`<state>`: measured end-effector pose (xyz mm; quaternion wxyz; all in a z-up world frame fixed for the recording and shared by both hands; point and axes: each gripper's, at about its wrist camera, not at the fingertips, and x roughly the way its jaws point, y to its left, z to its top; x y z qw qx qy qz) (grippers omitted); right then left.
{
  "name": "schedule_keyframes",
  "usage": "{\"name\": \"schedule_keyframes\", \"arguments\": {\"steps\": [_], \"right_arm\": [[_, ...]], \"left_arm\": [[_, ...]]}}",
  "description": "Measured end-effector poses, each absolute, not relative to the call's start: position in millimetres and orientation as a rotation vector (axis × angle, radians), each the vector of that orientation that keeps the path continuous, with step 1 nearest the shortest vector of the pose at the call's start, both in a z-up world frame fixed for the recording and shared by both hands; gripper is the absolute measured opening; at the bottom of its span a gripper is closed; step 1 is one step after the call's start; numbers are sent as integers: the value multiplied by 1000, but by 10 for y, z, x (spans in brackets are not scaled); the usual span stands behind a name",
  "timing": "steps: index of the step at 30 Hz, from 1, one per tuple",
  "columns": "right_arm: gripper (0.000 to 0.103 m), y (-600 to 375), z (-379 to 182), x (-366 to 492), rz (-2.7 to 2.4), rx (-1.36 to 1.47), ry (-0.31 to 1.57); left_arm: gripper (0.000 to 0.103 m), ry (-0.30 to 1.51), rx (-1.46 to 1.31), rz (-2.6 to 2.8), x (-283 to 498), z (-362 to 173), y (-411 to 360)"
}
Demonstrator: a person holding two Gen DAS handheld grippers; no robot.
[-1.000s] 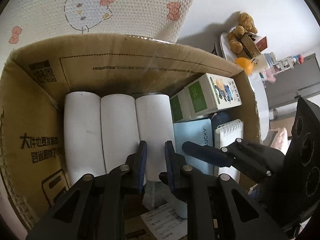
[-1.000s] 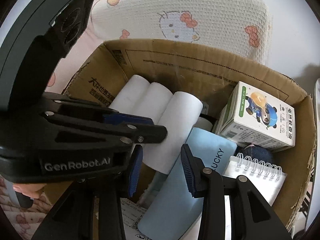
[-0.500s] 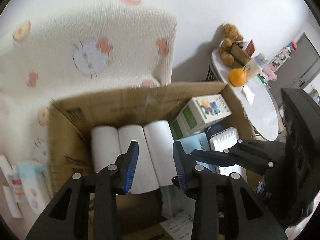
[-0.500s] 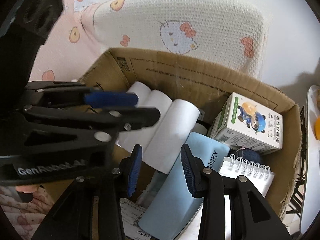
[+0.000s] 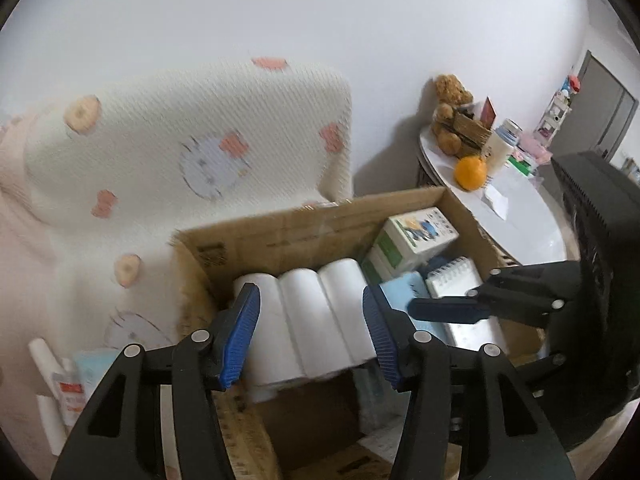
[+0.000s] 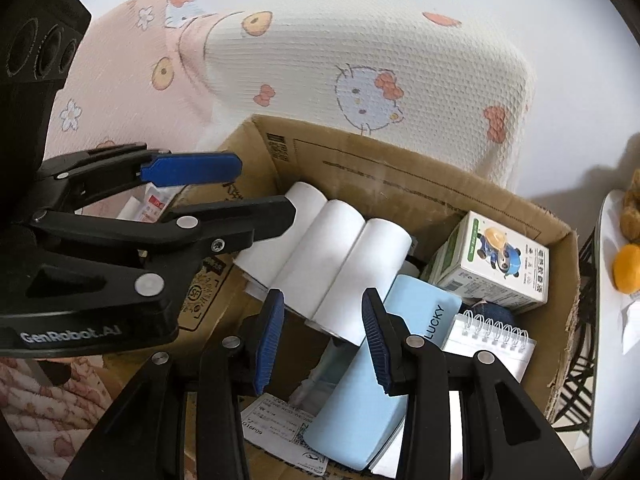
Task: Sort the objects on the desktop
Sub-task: 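Withdraw the left tool from the box back toward the bed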
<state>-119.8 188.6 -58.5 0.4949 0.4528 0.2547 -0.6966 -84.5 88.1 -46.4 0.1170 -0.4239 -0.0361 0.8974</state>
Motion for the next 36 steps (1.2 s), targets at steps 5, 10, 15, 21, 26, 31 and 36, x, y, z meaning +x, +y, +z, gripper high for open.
{"name": "schedule_keyframes", "arguments": {"steps": [5,10,15,21,26,31,36], "right_arm": [[37,1850,-461,-1078,-1699,1075,645],[37,1746,-343,-916,-1682,1042,646],[37,1620,-213,-705,-1680,986,661],[37,1425,-56,-433,-1640,925,670],[38,1201,4,-231,-1591,888,678],[38,966,15,-60,-1571,874,650],[38,733,1,119,-1521,866,627]], "left_arm": [[58,-107,-1176,2666,-693,-399,748],[58,-150,-1127,2658,-557,-352,562],[58,-228,-1092,2665,-454,-295,375],[58,-318,-1021,2772,-274,-245,-42],[58,-423,-988,2889,-95,-283,-521],[58,-510,-978,2938,71,-359,-908],[58,-456,-1028,3030,236,-457,-1169]]}}
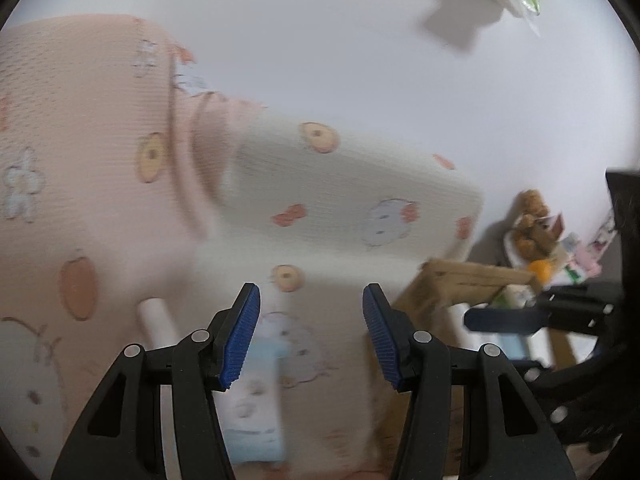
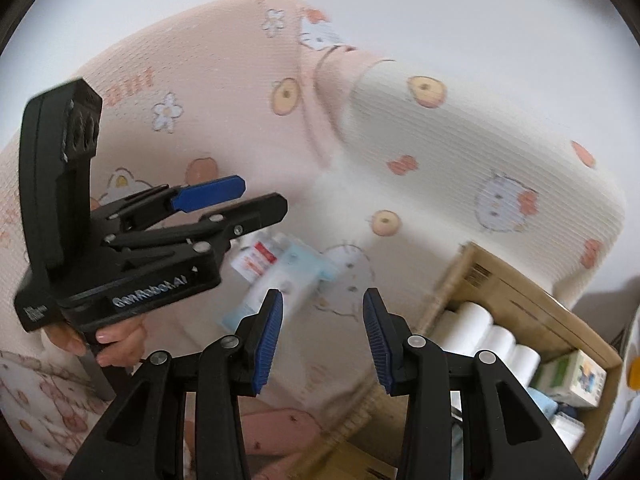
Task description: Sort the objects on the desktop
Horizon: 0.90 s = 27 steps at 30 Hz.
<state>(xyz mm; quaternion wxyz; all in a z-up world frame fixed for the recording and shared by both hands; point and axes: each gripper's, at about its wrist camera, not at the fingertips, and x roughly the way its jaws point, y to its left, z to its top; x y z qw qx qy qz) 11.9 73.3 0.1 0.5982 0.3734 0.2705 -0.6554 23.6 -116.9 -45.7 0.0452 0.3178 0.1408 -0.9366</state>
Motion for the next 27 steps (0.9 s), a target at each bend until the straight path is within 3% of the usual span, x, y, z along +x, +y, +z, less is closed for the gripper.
{"name": "schedule_keyframes", "arguments": {"steps": [11,17,25,27], "right_arm": [[38,181,-240,587,-1380,846,601],[38,8,-465,782,-1342,800,636],[39,48,-576,944,-1329,627,441],[45,13,-707,1000,-1311,622,437]], "left_arm": [[58,634,938,-2553,785,-902,-2083],[58,574,966,-2487,944,-1006,-2304],[58,538,1158,-2430,1110,-1194,-2311],[58,520,1187,-2398,1163,-1261,-2316]]}}
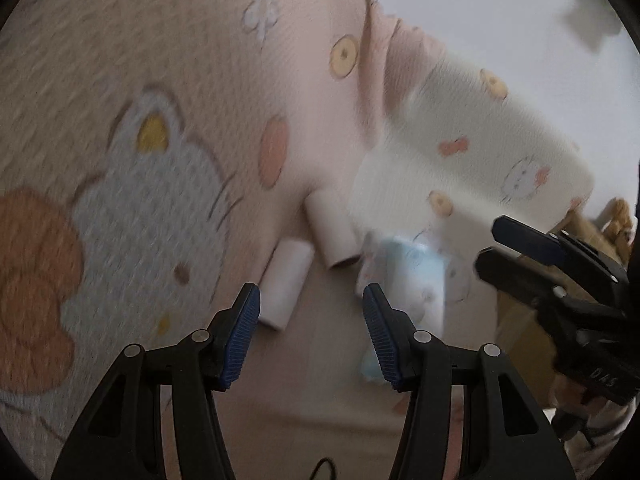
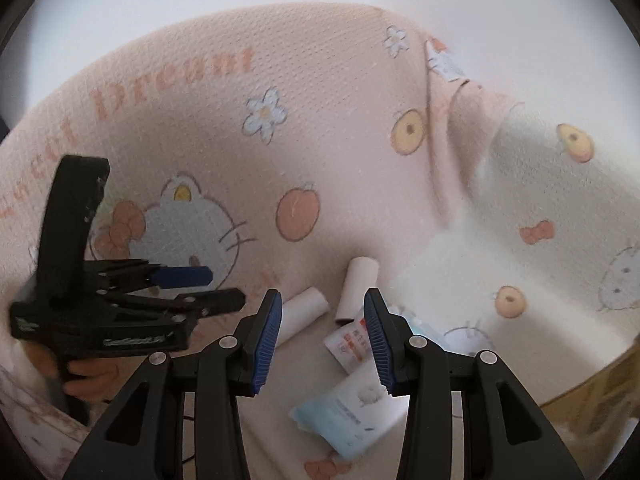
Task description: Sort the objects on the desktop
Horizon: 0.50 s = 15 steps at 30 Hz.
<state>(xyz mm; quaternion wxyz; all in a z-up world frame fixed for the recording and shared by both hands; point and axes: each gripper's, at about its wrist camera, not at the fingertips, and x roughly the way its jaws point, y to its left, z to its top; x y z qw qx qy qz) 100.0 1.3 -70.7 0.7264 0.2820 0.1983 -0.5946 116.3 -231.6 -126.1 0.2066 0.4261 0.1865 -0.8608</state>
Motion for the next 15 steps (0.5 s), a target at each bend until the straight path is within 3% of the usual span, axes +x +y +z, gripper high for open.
{"name": "schedule_keyframes", "arguments": {"steps": [2,9,15], "right_arm": [[51,-51,-858,1033,-1294,655,433],[51,-211,-1316,1116,-1255,782,420],[51,-344,-1605,1203,-1300,748,513]], "left_arm": [[58,521,1201,-2373,1214,-1370,-2329],[58,685,1183,-2363,1429,-1775,-2366],[58,547,1089,-2408,1267,-1921,-2247]]}}
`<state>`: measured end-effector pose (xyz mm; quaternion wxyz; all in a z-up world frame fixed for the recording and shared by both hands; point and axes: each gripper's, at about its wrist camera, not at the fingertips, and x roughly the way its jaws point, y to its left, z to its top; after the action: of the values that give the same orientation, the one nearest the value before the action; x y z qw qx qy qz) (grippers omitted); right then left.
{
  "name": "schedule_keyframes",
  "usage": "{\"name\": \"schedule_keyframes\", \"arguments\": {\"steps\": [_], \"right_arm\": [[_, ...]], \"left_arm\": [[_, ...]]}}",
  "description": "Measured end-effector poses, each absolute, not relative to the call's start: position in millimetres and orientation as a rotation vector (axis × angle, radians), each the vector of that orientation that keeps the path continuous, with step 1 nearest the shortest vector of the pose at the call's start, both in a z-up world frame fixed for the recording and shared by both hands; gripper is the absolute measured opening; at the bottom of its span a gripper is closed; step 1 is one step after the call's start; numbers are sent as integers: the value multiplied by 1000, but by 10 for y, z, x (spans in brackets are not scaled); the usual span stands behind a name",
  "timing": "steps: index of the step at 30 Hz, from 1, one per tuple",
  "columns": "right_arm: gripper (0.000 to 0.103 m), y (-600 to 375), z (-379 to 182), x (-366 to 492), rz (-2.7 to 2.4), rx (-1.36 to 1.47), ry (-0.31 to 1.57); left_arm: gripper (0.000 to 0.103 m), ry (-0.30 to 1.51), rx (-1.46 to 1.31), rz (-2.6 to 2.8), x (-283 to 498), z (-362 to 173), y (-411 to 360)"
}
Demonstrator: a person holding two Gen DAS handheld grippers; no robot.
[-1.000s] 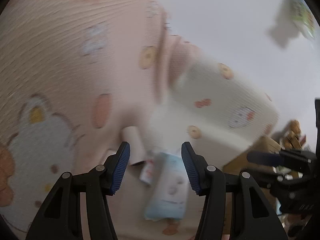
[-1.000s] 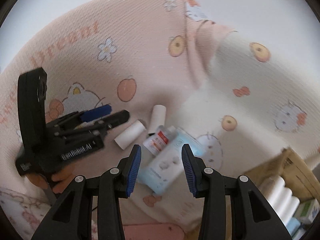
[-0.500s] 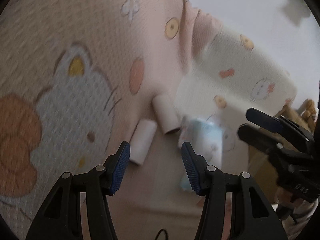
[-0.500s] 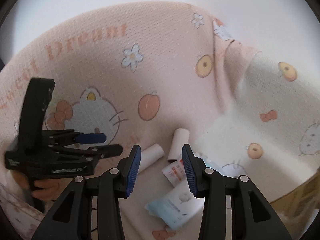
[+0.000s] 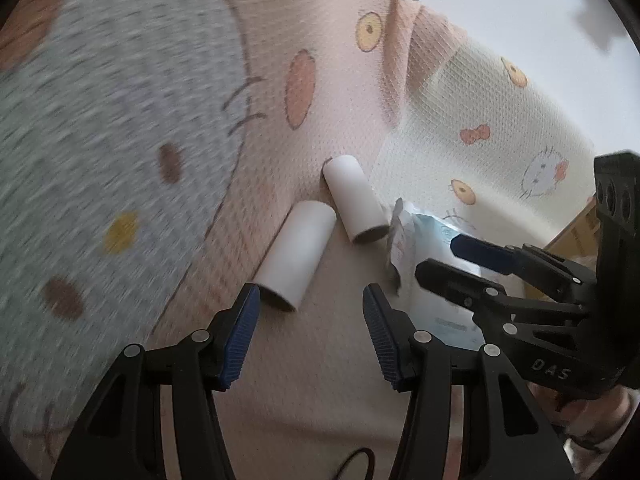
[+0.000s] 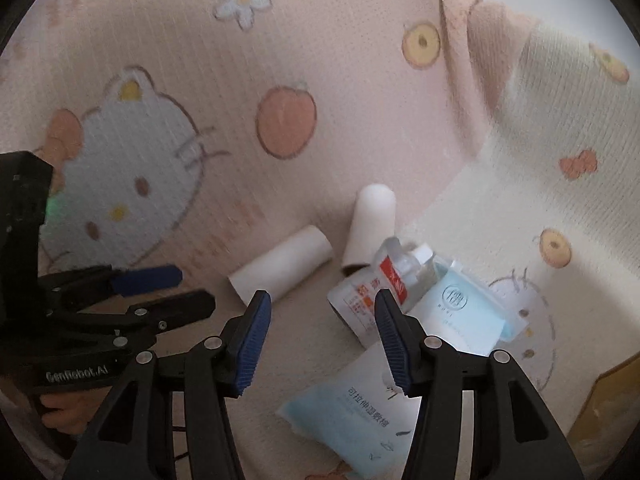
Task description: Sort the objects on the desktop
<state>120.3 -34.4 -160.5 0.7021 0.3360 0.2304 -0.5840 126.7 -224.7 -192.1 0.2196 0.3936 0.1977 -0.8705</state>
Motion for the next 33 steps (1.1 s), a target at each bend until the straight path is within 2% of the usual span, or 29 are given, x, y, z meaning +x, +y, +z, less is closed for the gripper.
{"name": "schedule_keyframes", "arguments": {"steps": [5,9,16,25,33], "right_arm": [[51,-364,-1754,1074,-1293,814,398],[51,-398,-1892,1168,-1292,801,461],[51,-422,-2024,1333,-1241,779,484],[51,-348,-2118,1378,-1262,779,482],[51,-350,-2131,1358,-1221,833,413]], "left_arm": [[57,569,1130,-2424,1134,-2020,-2376],[55,622,1168,-2433,1081,-2058,-2488],[54,501,1335,-2316,795,-2148,-2480],[53,743,1374,-2164,686,-2206,-2719],[49,569,1545,-1917,601,-2315,-2617]]}}
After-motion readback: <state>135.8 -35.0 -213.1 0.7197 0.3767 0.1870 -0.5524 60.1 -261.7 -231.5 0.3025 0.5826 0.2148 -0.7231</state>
